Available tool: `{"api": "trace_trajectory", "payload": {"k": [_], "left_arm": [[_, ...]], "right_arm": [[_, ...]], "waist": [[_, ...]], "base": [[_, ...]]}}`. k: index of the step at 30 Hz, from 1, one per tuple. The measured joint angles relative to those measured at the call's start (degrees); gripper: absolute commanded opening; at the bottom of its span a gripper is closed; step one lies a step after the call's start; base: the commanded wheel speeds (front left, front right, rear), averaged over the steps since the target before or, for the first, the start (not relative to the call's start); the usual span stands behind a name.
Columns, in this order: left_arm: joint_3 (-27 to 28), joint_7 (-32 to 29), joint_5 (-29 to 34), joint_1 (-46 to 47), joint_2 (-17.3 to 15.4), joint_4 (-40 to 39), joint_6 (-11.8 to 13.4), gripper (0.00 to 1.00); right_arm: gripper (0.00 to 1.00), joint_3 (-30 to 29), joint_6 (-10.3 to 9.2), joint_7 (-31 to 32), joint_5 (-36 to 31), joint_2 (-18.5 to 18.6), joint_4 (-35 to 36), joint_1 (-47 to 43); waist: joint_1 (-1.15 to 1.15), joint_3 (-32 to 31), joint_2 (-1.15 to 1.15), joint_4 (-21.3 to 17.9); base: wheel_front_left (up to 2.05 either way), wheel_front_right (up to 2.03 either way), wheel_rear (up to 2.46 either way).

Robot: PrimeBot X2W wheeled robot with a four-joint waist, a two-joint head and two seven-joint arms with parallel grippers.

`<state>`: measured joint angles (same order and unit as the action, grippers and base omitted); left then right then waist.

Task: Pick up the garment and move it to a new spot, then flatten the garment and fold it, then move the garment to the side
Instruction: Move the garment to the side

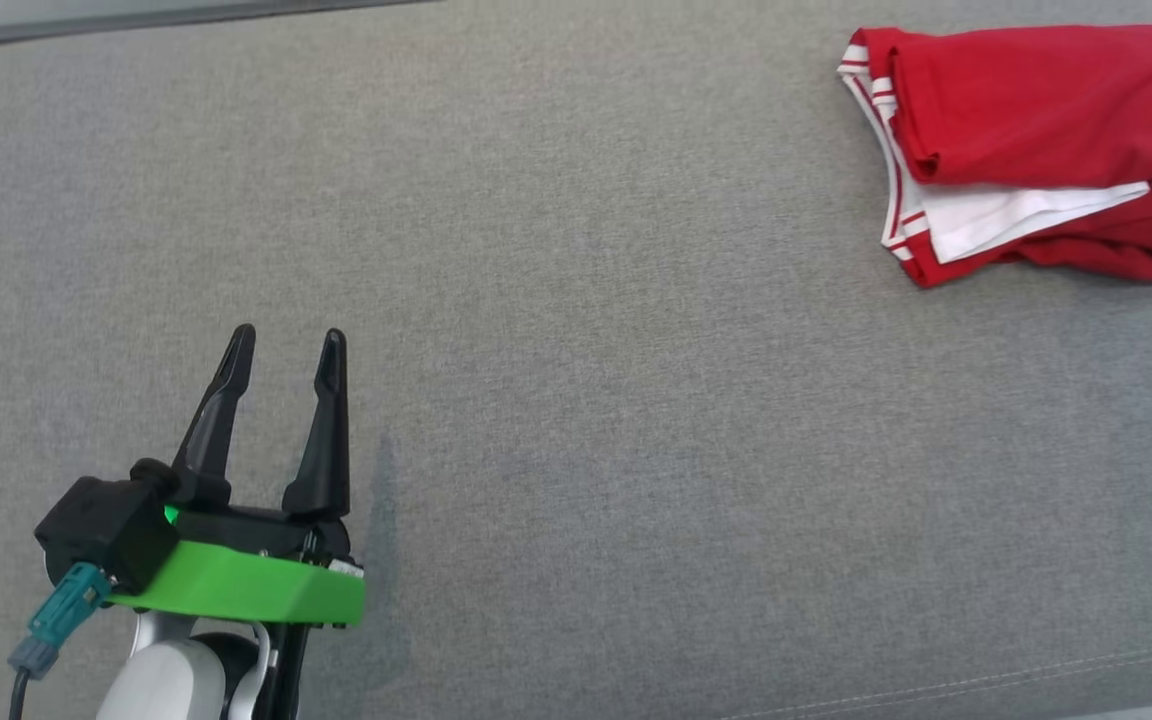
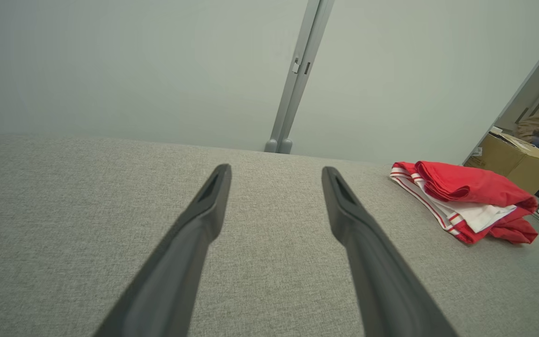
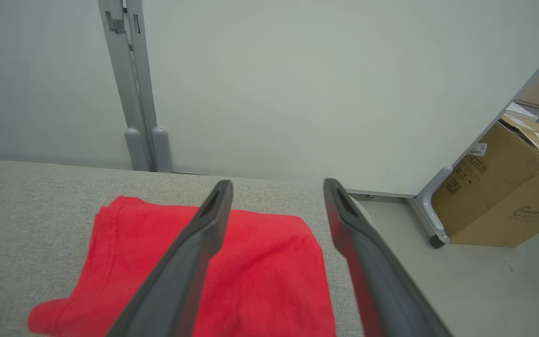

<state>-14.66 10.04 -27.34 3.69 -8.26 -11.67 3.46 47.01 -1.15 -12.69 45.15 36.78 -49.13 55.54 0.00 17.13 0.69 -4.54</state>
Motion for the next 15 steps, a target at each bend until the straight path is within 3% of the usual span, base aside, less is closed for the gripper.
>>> {"api": "trace_trajectory", "payload": {"k": [9,15], "left_arm": [[1.89,2.2,0.14,1.55,1.53,4.17,0.19,1.0],[3.28,2.64,0.38,1.4,2.1,7.66,1.2,1.0]], "right_arm": [[1.0,-0.11,-0.01,-1.75,-0.46,-6.06,4.45,-0.9],[1.0,-2.01,-2.68,-1.9,-1.04,-8.96,8.57,-5.53]], "waist": [[0.0,-4.94,0.0,-2.36],[0.0,-8.62,0.0,-3.36]], "base": [[0.0,0.0,0.0],[0.0,0.0,0.0]]}}
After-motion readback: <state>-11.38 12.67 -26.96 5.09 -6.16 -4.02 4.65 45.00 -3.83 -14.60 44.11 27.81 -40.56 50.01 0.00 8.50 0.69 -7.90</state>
